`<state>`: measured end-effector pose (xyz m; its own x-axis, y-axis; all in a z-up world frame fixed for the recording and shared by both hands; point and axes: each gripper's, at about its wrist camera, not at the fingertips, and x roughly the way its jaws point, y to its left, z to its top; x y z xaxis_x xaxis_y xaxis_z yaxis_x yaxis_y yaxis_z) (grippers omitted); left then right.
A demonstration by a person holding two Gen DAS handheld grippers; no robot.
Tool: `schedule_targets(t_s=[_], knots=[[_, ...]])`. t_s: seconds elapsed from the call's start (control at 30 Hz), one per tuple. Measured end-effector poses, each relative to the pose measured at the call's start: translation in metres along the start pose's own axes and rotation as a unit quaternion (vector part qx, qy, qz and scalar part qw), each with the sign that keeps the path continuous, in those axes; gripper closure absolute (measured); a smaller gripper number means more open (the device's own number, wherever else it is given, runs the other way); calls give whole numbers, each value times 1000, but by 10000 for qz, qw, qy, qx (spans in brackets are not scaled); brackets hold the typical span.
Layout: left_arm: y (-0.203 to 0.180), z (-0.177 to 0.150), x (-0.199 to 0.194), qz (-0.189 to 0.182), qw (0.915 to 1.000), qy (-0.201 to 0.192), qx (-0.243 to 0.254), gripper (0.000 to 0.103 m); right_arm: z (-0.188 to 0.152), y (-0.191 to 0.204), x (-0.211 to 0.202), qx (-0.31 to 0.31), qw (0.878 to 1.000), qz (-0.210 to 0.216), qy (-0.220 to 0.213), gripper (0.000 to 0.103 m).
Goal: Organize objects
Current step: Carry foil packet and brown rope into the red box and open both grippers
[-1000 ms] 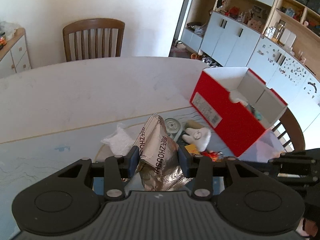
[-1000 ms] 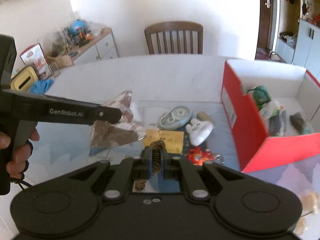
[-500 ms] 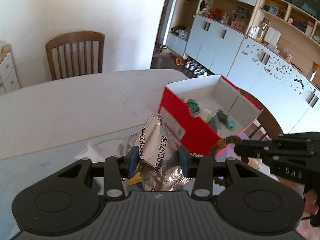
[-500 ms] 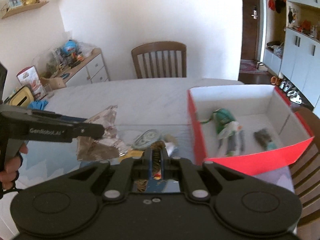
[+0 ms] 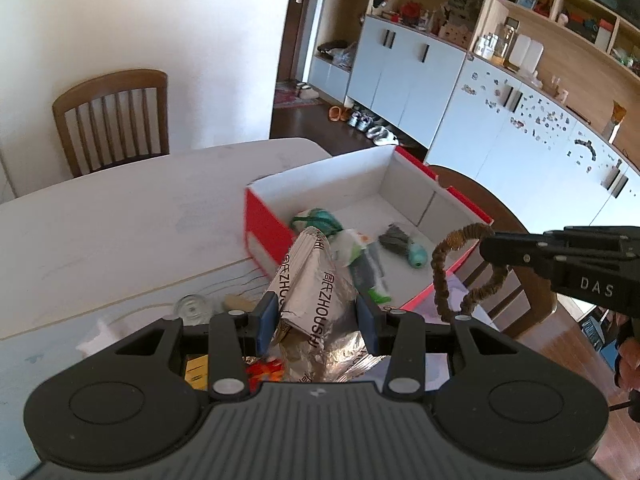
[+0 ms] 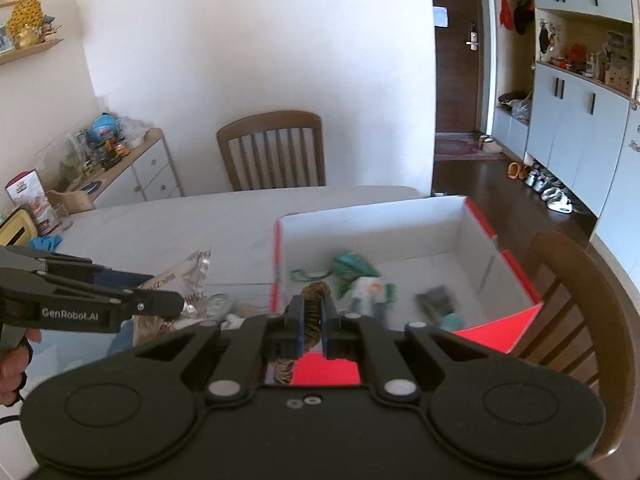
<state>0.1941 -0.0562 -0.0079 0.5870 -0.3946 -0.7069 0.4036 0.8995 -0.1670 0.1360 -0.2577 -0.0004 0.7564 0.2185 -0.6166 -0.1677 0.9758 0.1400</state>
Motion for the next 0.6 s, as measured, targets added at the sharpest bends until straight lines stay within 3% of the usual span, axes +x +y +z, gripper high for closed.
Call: schedule_targets(t_s=[0.4, 0.6], knots=[[-58, 38, 52, 112, 9995, 67, 288, 62, 14, -73, 19, 138, 9998, -119, 46, 96], [-74, 56, 80, 266, 9991, 107, 311, 62, 20, -91, 39, 124, 9998, -148, 46, 96]])
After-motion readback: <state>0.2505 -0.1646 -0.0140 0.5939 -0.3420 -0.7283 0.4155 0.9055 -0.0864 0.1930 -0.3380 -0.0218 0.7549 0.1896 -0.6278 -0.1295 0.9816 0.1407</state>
